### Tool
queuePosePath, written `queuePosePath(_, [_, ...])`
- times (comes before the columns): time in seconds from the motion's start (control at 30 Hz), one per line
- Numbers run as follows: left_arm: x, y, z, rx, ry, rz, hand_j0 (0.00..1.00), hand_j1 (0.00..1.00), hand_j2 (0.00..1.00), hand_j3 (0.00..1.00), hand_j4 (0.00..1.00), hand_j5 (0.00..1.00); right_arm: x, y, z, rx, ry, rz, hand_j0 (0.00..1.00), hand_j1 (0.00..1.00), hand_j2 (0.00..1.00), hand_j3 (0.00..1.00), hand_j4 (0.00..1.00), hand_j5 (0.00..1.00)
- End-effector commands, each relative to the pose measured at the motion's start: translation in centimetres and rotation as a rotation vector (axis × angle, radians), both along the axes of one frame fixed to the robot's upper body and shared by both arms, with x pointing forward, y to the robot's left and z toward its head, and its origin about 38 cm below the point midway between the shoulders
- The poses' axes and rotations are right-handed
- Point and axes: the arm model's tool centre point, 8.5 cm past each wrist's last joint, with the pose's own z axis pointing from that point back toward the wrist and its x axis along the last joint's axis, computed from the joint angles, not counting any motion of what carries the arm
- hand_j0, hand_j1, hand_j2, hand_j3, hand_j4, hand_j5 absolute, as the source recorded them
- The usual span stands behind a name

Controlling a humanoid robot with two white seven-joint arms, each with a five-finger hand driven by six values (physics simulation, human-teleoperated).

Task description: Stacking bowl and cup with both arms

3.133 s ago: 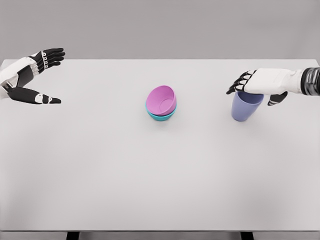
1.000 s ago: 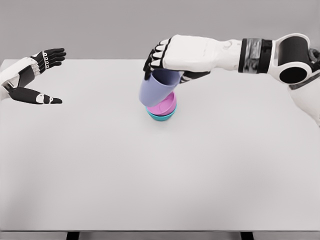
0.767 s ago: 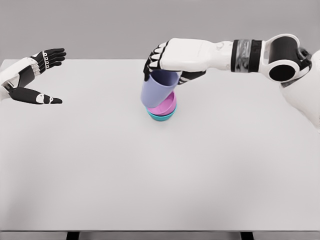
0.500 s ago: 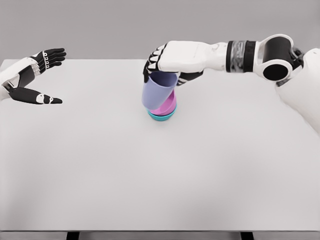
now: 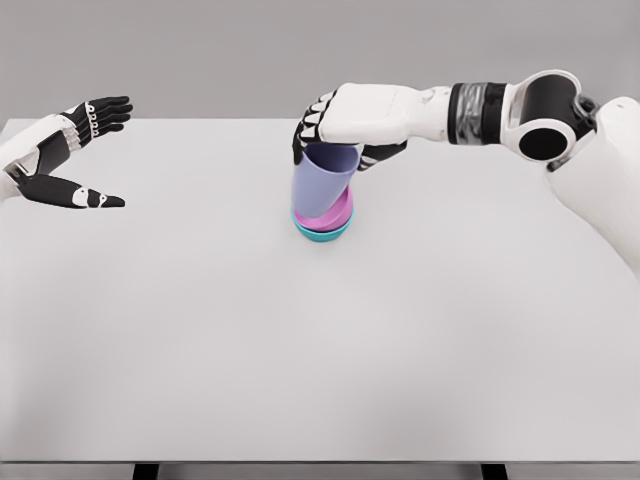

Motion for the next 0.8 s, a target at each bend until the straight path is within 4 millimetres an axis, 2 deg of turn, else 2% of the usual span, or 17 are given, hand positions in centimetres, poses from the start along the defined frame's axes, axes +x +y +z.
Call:
queuePosePath(0.0, [0.0,0.0,0.1,-0.005,0.000,0.000,1.00,1.00,1.00,1.00,1.00,1.00,0.0,0.1,-0.3,-0.004,0.010,-0.001,0.66,0.66,0.66,0.66,0.66,0.66])
queuePosePath(0.43, [-0.1,0.1,-0.1,-0.007,0.004,0.001,1.00,1.00,1.00,1.00,1.00,1.00,0.7,-0.5,-0.8,-0.026,0.013,-0.030,0.67,0.67,0.67,0.67,0.67,0.67])
queuePosePath(0.77, [-0.1,0.1,-0.1,-0.007,0.004,0.001,1.00,1.00,1.00,1.00,1.00,1.00,0.7,0.4,-1.5,-0.032,0.030,-0.019,0.67,0.67,0.67,0.67,0.67,0.67])
